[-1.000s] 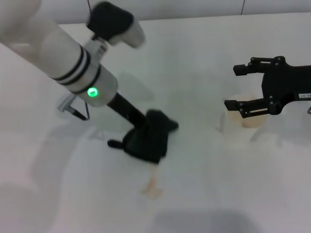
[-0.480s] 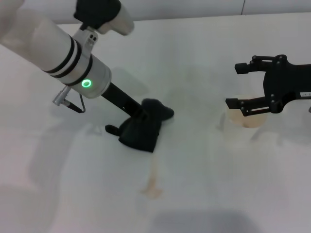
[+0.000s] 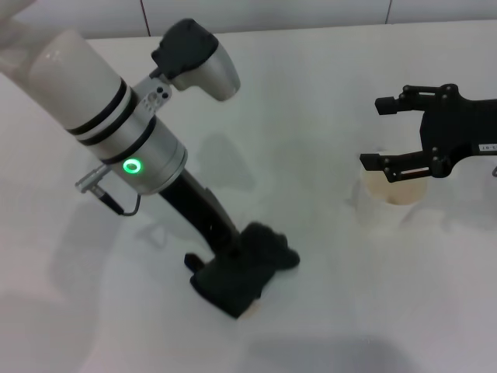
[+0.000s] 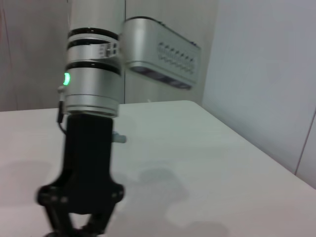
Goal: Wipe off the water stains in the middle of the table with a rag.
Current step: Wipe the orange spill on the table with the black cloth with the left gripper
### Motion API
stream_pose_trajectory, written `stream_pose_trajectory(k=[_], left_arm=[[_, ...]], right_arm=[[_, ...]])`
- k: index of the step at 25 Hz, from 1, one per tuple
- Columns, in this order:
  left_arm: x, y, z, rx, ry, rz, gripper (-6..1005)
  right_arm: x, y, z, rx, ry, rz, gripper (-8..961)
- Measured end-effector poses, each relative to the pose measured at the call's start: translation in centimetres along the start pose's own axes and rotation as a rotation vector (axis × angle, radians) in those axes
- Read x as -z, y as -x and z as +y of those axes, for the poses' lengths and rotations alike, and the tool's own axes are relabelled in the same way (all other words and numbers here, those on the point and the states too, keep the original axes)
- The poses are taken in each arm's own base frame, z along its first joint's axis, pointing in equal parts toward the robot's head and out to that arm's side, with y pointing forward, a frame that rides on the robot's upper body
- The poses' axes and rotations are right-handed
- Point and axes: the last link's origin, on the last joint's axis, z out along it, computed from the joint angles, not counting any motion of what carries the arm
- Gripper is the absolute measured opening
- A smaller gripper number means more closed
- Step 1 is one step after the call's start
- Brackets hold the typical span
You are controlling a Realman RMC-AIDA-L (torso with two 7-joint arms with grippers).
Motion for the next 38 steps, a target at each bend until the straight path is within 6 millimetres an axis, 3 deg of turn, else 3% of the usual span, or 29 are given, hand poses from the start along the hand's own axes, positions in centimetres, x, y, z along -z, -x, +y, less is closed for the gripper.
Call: stream_pose_trajectory(k=[7, 18, 25, 38], left_arm=[[-0.3, 0.6, 1.9, -0.116, 0.113, -0.077, 150], [-2.3, 1.4, 2.5, -0.189, 0.076, -0.245, 155], [-2.1, 0.4, 0.6, -0.052, -0.075, -0.2, 159], [1.8, 0.0, -4.1, 0.298, -0.246, 0.061, 165]], right_arm=[[-0.1, 0.1, -0.1, 0.002, -0.001, -0.001, 859], [-0.1, -0.1, 0.0, -0.004, 0.0, 0.0, 859], [0.1, -0.2, 0.0, -0.007, -0.002, 0.002, 859], [0.1, -0.2, 0.2, -0.01, 0.005, 0.002, 859]])
